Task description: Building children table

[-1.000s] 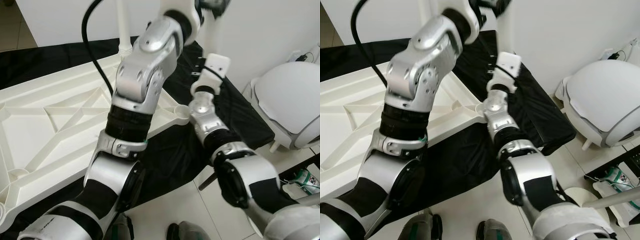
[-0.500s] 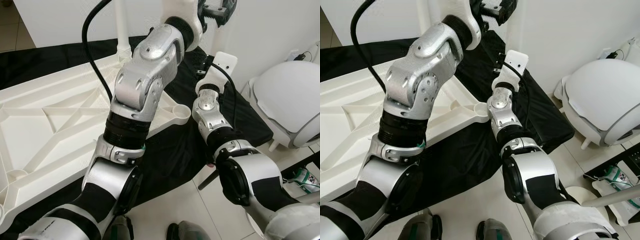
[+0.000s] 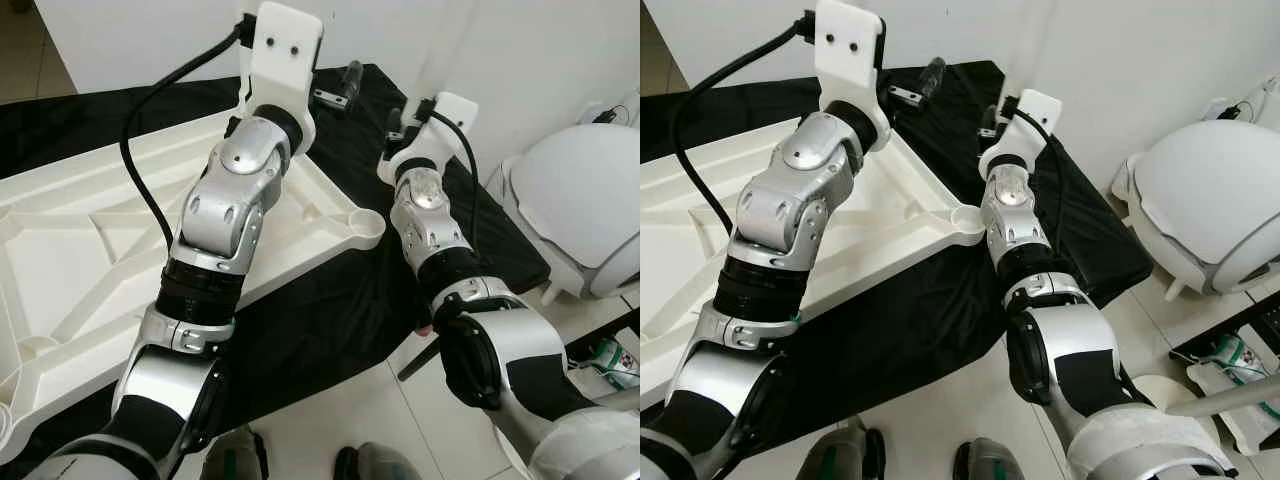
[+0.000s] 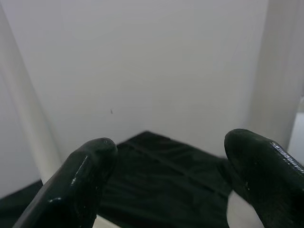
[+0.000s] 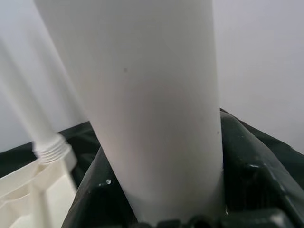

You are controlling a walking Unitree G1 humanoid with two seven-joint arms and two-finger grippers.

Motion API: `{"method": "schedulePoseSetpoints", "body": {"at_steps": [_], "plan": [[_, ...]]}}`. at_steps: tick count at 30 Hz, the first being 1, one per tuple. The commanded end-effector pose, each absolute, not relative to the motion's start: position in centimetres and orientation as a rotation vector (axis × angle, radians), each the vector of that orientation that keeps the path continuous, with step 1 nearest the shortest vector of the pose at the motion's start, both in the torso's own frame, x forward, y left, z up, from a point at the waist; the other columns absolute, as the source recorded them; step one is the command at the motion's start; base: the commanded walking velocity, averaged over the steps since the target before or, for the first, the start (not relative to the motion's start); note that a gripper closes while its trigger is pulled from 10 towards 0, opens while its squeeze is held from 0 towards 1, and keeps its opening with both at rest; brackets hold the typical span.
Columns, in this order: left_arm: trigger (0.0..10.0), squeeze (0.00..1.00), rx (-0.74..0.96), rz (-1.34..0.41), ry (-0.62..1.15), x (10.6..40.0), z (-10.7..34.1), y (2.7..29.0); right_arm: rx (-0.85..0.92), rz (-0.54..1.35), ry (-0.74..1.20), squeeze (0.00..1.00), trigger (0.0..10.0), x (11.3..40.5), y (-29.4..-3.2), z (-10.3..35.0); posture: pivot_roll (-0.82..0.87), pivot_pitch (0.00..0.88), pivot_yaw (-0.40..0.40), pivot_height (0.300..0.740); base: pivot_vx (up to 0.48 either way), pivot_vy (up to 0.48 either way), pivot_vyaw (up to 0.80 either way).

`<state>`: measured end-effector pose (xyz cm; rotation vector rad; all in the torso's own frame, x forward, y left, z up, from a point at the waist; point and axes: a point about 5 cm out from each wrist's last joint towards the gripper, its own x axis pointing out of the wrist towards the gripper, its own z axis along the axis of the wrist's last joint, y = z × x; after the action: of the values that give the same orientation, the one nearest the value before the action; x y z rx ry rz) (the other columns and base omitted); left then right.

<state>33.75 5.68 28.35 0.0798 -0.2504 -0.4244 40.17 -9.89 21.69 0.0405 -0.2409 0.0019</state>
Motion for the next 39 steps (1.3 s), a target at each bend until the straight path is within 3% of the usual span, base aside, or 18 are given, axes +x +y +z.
{"method": "schedulePoseSetpoints", "body": {"at_steps": [1, 5, 6, 10, 11, 20, 27, 32, 39], "plan": [[10.0, 0.0, 0.09, -0.409, -0.227, 33.9, 27.7, 5.9, 0.036, 0.038, -0.243, 0.0, 10.0, 40.0, -9.8, 21.7, 0.0, 0.0, -0.01, 0.74, 0.0, 0.0, 0.0], [10.0, 0.0, 0.069, -0.337, -0.183, 34.3, 26.7, 6.8, 0.075, 0.104, -0.236, 0.0, 10.0, 39.6, -9.6, 21.3, 0.0, 0.0, -0.007, 0.74, 0.0, 0.0, 0.0], [10.0, 0.0, 0.06, -0.247, -0.133, 34.7, 25.7, 8.1, 0.048, 0.145, -0.253, 0.0, 10.0, 38.9, -10.1, 20.9, -0.01, 0.0, 0.026, 0.74, 0.0, 0.0, 0.0], [10.0, 0.0, 0.03, -0.193, -0.087, 34.9, 24.7, 9.2, 0.022, 0.155, -0.264, 0.0, 10.0, 38.3, -10.6, 20.4, -0.02, 0.0, 0.044, 0.74, 0.0, 0.0, 0.0], [10.0, 0.0, 0.004, -0.126, -0.039, 35.3, 23.6, 10.7, 0.031, 0.163, -0.264, 0.0, 10.0, 37.8, -11.0, 19.9, -0.03, 0.0, 0.067, 0.74, 0.0, 0.0, 0.0], [10.0, 0.0, 0.028, -0.041, -0.029, 35.9, 22.8, 13.0, -0.029, 0.134, -0.295, 0.0, 10.0, 37.2, -11.9, 19.4, -0.08, 0.0, 0.139, 0.74, 0.0, 0.0, 0.0], [10.0, 0.0, 0.08, -0.051, -0.045, 35.9, 22.8, 12.7, -0.014, 0.144, -0.292, 0.0, 10.0, 36.8, -12.3, 19.7, -0.08, 0.0, 0.129, 0.74, 0.0, 0.0, 0.0], [10.0, 0.0, 0.048, -0.07, -0.014, 35.7, 21.8, 12.3, -0.031, 0.171, -0.273, 0.0, 10.0, 36.8, -12.2, 19.6, -0.06, 0.0, 0.053, 0.74, 0.0, 0.0, 0.0], [10.0, 0.0, 0.043, -0.137, 0.0, 35.0, 19.9, 11.9, -0.022, 0.22, -0.258, 0.0, 10.0, 37.1, -11.6, 19.6, -0.04, 0.0, 0.005, 0.74, 0.0, 0.0, 0.0]]}}
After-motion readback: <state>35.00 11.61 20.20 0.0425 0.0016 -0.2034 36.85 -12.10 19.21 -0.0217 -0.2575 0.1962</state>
